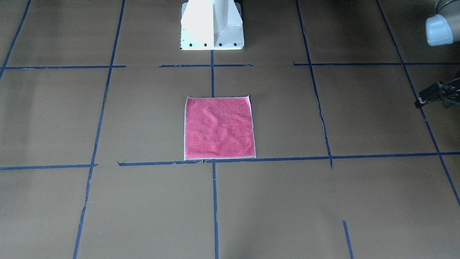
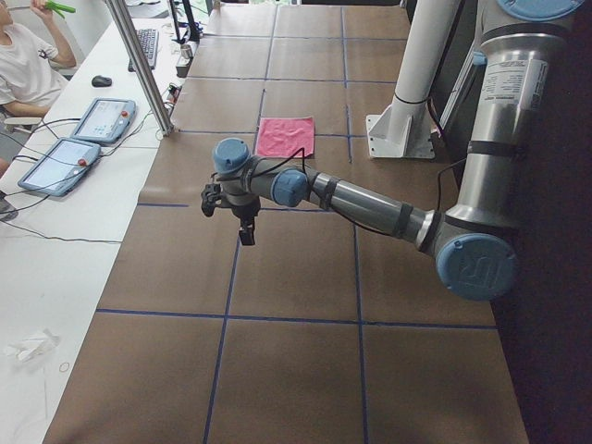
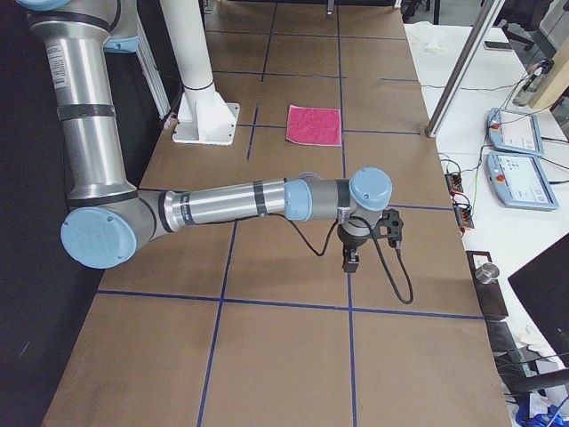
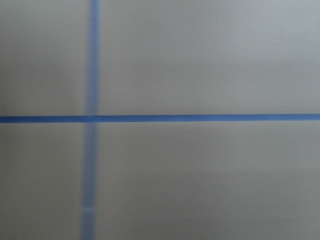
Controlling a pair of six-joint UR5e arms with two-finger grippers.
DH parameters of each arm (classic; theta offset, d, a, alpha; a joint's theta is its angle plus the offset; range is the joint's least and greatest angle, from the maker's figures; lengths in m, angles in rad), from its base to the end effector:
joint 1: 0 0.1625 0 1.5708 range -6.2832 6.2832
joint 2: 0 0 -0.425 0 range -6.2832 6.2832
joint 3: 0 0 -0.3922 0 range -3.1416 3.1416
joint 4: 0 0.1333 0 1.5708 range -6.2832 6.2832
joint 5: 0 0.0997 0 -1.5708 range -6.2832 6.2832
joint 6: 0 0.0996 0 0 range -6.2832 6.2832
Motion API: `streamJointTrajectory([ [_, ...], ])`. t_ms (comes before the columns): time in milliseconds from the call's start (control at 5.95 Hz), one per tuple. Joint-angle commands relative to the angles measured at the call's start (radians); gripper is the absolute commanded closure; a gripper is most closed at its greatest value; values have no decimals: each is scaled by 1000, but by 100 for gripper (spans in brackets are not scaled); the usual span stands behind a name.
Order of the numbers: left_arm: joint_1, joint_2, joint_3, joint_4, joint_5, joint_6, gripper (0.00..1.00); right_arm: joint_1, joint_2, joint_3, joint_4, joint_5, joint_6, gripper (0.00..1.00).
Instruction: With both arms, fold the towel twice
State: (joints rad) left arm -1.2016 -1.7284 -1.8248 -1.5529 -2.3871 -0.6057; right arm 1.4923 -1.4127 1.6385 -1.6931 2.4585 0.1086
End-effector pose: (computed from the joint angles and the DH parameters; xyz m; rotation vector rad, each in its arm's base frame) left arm 0.1398 -0.5296 0.4501 -0.0490 0.8848 -0.0602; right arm 0.0124 -0.5575 0.5466 0.0133 -0.8920 -0.0179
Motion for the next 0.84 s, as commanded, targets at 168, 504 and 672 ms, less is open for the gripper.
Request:
streamJointTrajectory([
  [168, 390, -280, -18, -1, 186, -621, 0, -191, 70, 23, 175, 33, 270, 0],
  [504, 577, -387, 31, -53, 369, -883, 0, -352, 106, 24, 498, -2, 870, 0],
  [672, 627, -404, 121, -169, 425, -979, 0, -451, 119, 26, 633, -118, 1078, 0],
])
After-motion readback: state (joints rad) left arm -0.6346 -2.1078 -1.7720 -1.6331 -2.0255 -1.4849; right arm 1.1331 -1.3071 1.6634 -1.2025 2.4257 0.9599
